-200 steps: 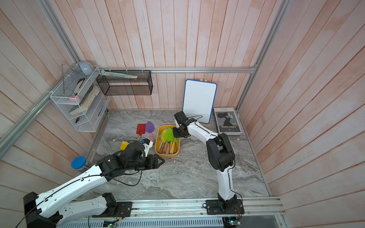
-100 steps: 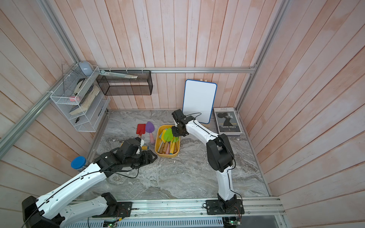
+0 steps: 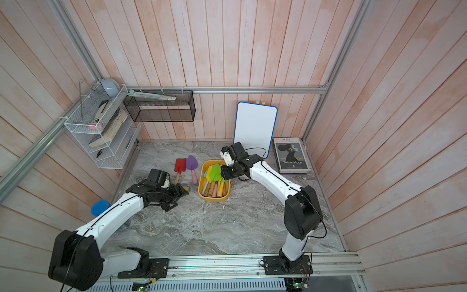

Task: Put the shovel into the storage box
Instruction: Pick up the shovel from the center of the board.

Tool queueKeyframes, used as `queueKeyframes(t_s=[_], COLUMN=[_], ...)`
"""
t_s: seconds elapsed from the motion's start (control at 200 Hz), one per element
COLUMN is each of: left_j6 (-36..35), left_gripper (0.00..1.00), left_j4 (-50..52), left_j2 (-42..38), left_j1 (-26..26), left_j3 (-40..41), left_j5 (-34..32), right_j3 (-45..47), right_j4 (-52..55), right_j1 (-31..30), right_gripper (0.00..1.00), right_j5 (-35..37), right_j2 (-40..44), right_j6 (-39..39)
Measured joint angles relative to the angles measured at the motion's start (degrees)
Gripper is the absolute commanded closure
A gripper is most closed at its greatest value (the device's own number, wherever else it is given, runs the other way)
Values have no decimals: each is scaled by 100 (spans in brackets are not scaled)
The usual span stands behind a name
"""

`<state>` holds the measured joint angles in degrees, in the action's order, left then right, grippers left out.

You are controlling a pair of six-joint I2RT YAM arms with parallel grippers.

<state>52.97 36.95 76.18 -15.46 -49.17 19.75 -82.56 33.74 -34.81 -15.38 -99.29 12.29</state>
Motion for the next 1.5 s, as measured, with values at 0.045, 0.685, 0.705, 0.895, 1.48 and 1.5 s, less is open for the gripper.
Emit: queueKeyframes(t_s=[0.045,0.685,0.705,0.895,1.48,1.5], left_j6=[7,649,678,957,1202,1202], left_gripper=[18,18,18,18,18,18], left_j4=[-2,426,426,345,15,9], left_j2=[264,2212,2245,2334,2846,2892], left_j1=[37,157,157,153,109,105], left_j3=[-151,-1440,-1445,-1521,-1873,-1899], left_j5=[22,-702,-723,-1025,-1257,-1255], right_j3=[118,984,1008,1202,1257,1257], right_j4=[-55,-697,-719,-831,-975,-975], right_j1=[0,4,9,85,302,317], right_gripper=[74,74,74,74,74,74], right_j5=[-140,-883,-901,-1040,-1327,-1329], right_j2=[4,52,52,55,26,15], right_j6=[-48,-483,-492,-619,-898,-911])
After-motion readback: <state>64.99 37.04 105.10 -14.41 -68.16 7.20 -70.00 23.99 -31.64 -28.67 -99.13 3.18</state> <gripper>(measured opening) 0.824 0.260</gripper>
